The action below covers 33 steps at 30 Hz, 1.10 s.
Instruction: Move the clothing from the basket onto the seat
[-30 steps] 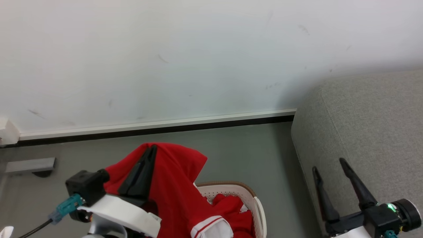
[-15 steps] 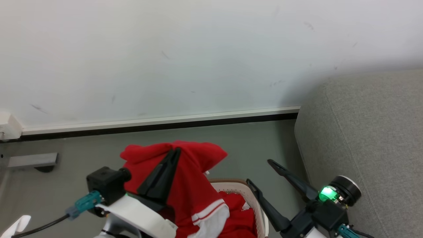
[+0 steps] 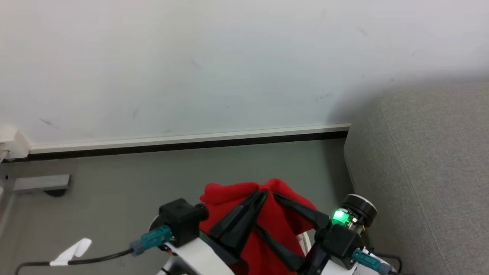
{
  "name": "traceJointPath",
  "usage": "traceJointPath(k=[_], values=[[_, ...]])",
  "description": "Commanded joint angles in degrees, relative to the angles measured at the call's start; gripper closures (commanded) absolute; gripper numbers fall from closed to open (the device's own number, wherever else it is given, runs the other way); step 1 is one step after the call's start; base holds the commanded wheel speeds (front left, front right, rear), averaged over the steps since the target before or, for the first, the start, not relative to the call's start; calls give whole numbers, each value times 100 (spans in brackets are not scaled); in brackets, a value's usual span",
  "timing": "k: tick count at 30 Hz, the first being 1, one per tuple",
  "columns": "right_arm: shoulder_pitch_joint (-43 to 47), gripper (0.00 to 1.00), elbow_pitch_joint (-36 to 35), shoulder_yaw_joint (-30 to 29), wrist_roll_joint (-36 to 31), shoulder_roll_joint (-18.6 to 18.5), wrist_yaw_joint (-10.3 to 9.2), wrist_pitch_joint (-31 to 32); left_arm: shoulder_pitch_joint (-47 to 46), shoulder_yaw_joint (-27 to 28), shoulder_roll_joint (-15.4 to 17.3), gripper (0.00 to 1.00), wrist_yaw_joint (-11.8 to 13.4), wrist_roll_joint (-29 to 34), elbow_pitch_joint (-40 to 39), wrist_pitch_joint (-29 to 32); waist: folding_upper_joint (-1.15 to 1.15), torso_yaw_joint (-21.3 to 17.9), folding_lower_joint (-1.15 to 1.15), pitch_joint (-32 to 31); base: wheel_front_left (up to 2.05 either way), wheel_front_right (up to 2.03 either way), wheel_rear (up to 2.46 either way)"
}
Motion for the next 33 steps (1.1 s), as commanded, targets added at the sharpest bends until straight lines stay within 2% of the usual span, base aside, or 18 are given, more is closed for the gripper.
traceJointPath(k=[1, 3, 4, 5, 6, 14, 15, 16, 17, 25, 31, 33], values=[[-131, 0, 99, 105, 118, 4, -14, 2, -77, -83, -45, 100, -68, 27, -44, 48, 0, 3, 0, 13, 0, 0, 0], [-191, 0, 249, 184, 226, 28, -14, 3, -83, -186, -79, 100, -116, -3, -75, 81, 0, 1, 0, 25, 0, 0, 0], [-227, 27, 336, 214, 268, 40, -14, 3, -93, -224, -91, 100, -124, -9, -89, 97, 0, 2, 0, 32, 0, 0, 0], [-240, 70, 439, 237, 341, 56, -14, 3, -99, -248, -102, 100, -125, -11, -101, 106, 0, 3, 0, 37, 0, 0, 0], [-249, 100, 536, 263, 408, 73, -14, 3, -109, -263, -111, 100, -122, -15, -116, 102, 0, 2, 0, 42, 0, 0, 0], [-299, 100, 787, -2, 650, 110, -14, 3, -129, -184, -41, 98, -32, 61, -60, 47, 0, -106, 0, 104, 0, 0, 0], [-284, 100, 767, -77, 660, 110, -14, 3, -127, -148, -35, 63, -1, 85, -39, 19, 0, -129, 0, 109, 0, 0, 0], [-266, 100, 744, -156, 678, 105, -14, 2, -128, -127, -21, 9, 1, 114, -5, -10, 0, -155, 0, 116, 0, 0, 0], [-251, 100, 724, -220, 685, 92, -14, 2, -124, -112, -5, 0, 23, 131, 35, -38, 0, -187, 0, 125, 0, 0, 0], [-120, 100, 518, -837, 658, -137, -14, 1, -53, -110, 101, 0, 90, 361, 380, -309, 0, -511, 0, 158, 0, 0, 0], [14, 100, 210, -1440, 607, -416, -14, 0, -29, -239, 60, 0, 101, 630, 779, -658, 0, -962, 0, 179, 0, 0, 0], [121, 100, 67, -1790, 578, -557, -14, 1, -61, -331, -43, 0, 80, 672, 980, -808, 0, -1185, 0, 195, 0, 0, 0]])
